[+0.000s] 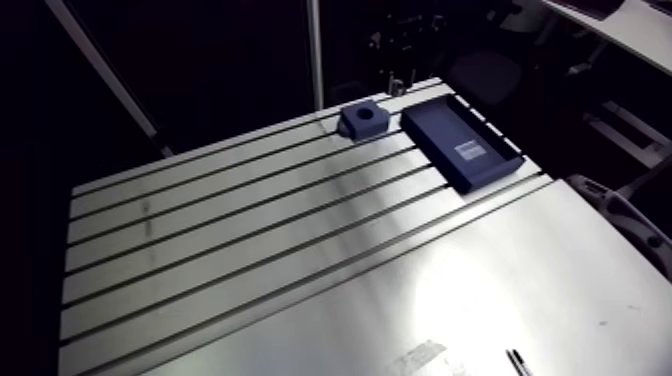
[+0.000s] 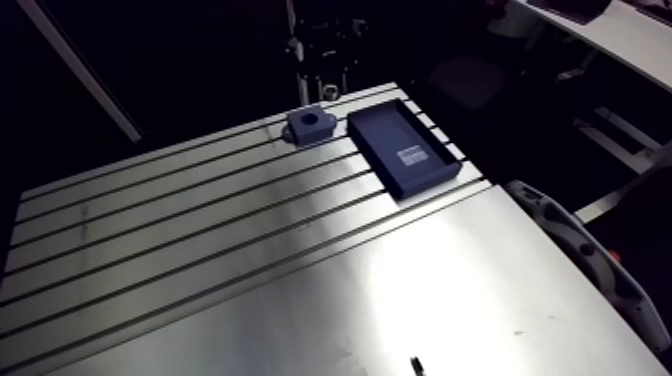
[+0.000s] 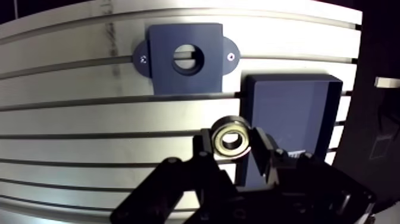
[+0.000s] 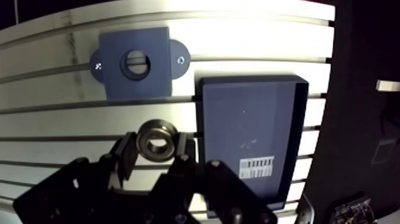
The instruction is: Pick up the bearing and press it into the housing until flush.
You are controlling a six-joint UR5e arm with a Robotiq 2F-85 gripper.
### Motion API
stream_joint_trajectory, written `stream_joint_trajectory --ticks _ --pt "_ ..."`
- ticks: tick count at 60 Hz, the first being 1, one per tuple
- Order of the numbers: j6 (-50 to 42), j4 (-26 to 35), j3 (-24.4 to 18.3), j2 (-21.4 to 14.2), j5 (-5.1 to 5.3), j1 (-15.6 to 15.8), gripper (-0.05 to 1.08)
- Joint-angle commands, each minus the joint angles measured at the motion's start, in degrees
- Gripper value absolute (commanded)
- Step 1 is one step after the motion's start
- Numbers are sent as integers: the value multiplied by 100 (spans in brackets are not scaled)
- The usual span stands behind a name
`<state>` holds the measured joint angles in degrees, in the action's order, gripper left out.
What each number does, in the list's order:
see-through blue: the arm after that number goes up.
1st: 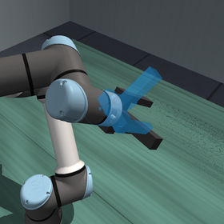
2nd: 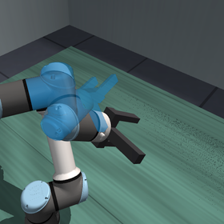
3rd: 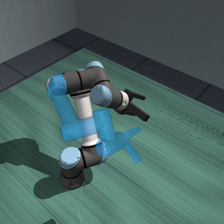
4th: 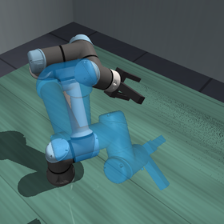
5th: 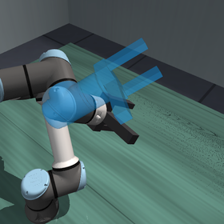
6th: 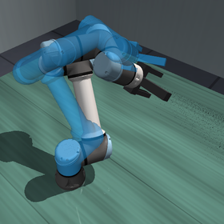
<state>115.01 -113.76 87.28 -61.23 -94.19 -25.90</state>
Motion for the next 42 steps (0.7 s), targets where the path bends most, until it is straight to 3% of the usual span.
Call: stream_joint_trajectory --ticks 1,42 --pt "-1 -44 -65 166 11 14 81" --pt "-79 -319 -459 695 28 313 80"
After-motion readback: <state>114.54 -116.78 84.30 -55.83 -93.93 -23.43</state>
